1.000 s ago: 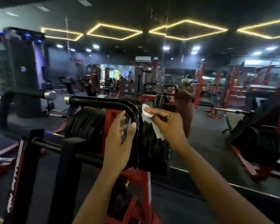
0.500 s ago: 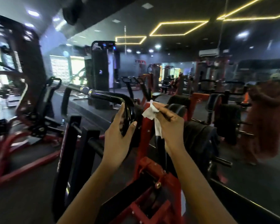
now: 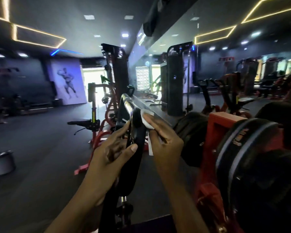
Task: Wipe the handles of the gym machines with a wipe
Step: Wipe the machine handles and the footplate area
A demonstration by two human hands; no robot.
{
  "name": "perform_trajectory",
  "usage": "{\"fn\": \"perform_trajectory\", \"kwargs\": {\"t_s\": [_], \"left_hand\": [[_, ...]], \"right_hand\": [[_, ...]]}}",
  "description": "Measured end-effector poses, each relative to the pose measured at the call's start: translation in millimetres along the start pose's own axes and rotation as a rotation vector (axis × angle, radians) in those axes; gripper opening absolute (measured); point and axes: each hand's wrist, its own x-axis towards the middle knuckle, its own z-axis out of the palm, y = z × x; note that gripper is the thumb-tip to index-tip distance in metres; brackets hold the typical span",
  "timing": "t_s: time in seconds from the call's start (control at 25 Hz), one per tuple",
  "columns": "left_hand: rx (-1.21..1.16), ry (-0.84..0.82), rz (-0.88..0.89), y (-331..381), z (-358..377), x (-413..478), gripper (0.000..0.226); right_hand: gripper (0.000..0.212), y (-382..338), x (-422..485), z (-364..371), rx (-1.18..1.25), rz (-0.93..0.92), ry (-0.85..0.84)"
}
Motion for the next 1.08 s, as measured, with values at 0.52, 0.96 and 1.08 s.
{"fn": "perform_trajectory", "kwargs": {"t_s": [0.52, 0.96, 1.08], "left_hand": [[0.146, 0.231, -0.144, 29, 33, -9, 0.045], [0.224, 0.313, -0.195, 32, 42, -10, 0.044], [0.227, 0.311, -0.212, 33, 41, -10, 0.045]], "right_hand": [[0.034, 28, 15, 1, 0.291, 0.230, -0.029], [0.032, 78, 34, 30, 0.238, 0.214, -0.003], [0.028, 104, 46, 45, 0.313, 0.353, -0.009]]}}
